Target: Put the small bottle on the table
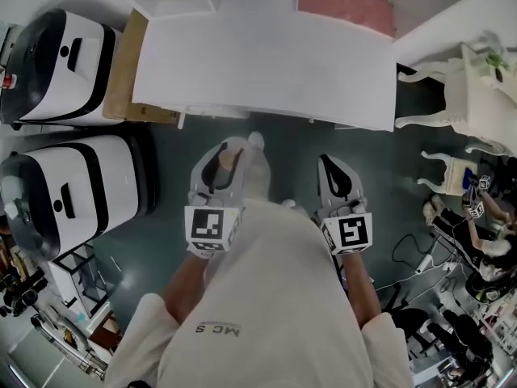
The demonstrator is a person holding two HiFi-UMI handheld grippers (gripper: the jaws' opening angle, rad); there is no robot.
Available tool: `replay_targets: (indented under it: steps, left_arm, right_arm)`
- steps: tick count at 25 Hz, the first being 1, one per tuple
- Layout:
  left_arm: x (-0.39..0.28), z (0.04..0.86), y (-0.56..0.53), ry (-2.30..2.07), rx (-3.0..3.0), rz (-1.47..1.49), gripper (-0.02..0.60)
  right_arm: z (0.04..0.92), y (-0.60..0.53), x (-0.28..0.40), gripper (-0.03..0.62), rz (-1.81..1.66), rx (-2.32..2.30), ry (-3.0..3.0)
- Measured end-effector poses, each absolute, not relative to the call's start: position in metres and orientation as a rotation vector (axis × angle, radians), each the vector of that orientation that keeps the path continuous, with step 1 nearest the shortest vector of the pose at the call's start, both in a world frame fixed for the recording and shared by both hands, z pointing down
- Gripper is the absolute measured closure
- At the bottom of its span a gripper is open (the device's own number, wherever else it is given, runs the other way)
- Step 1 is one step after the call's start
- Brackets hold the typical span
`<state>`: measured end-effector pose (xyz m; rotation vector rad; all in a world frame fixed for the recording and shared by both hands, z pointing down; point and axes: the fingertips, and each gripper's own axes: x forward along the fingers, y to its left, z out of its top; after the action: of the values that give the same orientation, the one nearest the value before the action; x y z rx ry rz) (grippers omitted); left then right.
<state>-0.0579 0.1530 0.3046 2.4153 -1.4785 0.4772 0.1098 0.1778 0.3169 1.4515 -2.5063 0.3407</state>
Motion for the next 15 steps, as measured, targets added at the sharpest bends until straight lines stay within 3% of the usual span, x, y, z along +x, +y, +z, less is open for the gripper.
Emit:
replay_targets:
  steps: [15]
  left_arm:
    - [-0.107,0.313,-0.038,-1.375,2.462,0.486,0.448]
  right_arm:
    - [0.308,-0.023,0.038,0.599,0.275,1.46,-2.482]
